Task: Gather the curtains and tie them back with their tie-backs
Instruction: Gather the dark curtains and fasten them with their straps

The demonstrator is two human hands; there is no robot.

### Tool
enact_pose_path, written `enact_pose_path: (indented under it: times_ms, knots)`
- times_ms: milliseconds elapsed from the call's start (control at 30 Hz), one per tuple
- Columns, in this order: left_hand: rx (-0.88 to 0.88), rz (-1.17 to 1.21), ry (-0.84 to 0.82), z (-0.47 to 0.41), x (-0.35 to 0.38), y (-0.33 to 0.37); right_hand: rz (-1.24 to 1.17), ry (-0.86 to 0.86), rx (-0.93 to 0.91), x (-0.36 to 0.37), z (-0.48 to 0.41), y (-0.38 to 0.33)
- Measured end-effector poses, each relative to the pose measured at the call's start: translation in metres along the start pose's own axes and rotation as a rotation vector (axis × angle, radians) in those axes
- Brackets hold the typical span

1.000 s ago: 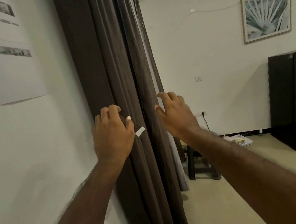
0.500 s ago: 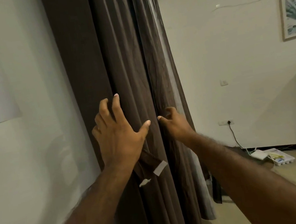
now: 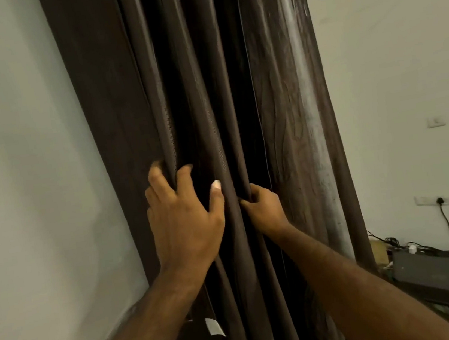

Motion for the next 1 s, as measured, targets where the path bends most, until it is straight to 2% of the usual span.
enact_pose_path:
  times_ms: [200,367,400,433,500,567,633,767,833,1000]
  knots:
    - [-0.195,-0.09,-0.046,-0.02,0.037,0.008,0.063,0.0,-0.254,0.019,0.011,-0.025]
    - [-0.235,-0.098,-0.095,-0.032,0.052,0.007,0.035,-0.138,-0.403,0.017,0.02,-0.041]
    - [-0.242,-0.088,-0.103,-0.033,0.052,0.005,-0.009,-0.113,-0.392,0.009,0.016,-0.041]
    - [-0.242,-0.084,-0.105,-0.033,0.052,0.003,-0.016,-0.014,-0.366,-0.005,0.008,-0.038]
    - [-0.219,-0.08,-0.087,-0.032,0.049,0.001,0.137,0.285,-0.245,-0.038,-0.018,-0.026]
    - [-0.199,-0.078,-0.074,-0.029,0.047,0.001,0.271,0.411,-0.074,-0.061,-0.043,-0.015]
    - [-0.199,-0.087,-0.072,-0.029,0.044,-0.001,0.236,0.363,0.008,-0.07,-0.065,-0.01]
    - [-0.212,-0.087,-0.093,-0.032,0.038,-0.006,-0.087,0.171,0.082,-0.077,-0.093,-0.013]
    - [-0.235,-0.095,-0.102,-0.034,0.033,-0.008,-0.071,0.091,0.02,-0.077,-0.099,-0.026]
    - [-0.194,-0.058,-0.083,-0.041,0.015,-0.008,-0.038,0.167,-0.214,-0.09,-0.09,-0.09]
Point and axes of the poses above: each hand's wrist, its own z-axis away from the middle knuckle, its own x-axis out of the palm, y = z × x, the point moved 7 cm from there along -z, towards the middle knuckle, and after that the axes turned 3 degrees about y, right-handed, at the moved point
